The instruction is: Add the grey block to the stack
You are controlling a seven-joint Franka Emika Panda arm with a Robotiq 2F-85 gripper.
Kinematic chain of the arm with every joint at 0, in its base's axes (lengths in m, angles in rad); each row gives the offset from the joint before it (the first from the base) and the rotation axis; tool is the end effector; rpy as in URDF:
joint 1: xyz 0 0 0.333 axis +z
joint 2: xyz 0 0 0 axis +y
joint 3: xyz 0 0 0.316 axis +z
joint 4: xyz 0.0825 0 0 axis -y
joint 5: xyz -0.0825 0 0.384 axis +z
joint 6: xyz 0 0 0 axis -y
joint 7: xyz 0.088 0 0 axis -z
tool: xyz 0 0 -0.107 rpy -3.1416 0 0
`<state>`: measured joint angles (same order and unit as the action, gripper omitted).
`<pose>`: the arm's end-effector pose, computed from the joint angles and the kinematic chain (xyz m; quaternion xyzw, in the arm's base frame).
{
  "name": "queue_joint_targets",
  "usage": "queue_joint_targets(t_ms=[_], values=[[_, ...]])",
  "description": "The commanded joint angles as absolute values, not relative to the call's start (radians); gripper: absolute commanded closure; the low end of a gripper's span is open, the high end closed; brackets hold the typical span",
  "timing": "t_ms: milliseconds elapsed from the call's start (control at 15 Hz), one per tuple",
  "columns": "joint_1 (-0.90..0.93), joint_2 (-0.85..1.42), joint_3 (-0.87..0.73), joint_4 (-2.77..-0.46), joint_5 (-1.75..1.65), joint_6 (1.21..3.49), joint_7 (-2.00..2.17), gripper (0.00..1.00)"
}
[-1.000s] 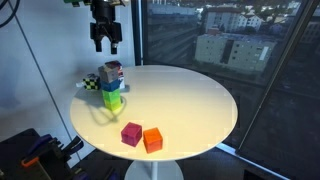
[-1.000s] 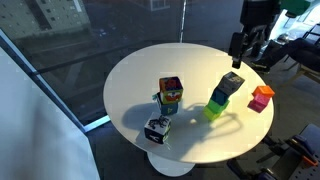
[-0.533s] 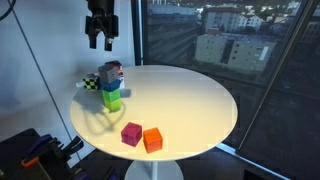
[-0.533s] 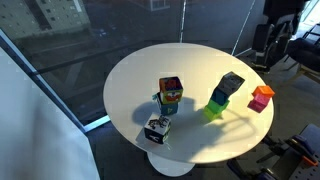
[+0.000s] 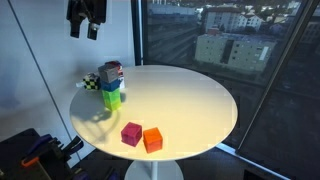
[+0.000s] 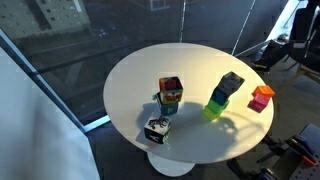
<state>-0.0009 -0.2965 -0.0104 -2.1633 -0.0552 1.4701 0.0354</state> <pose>0.4177 -0.0114 0.4937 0.9799 -0.0197 -0.1966 0.0284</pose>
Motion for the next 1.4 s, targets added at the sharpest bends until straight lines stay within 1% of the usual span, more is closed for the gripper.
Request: queue_joint_targets(t_ms=[0,400,867,1200,1333], values=[[-0.006,-0.373,-0.020,-2.187,-0.076,1.458,-0.023,0.00],[-0.004,-0.481,-0.034,-2.236,-0.080,1.522,-0.083,0.00],[-0.009,-0.601,-0.048,-2.338,-0.075,1.701,-0.082,0.00],[-0.011,-0.635,-0.057,-2.377,-0.066,1.763,-0.078,0.00],[-0.007,-0.608,-0.046,-2.355,-0.062,1.738,-0.062,0.00]])
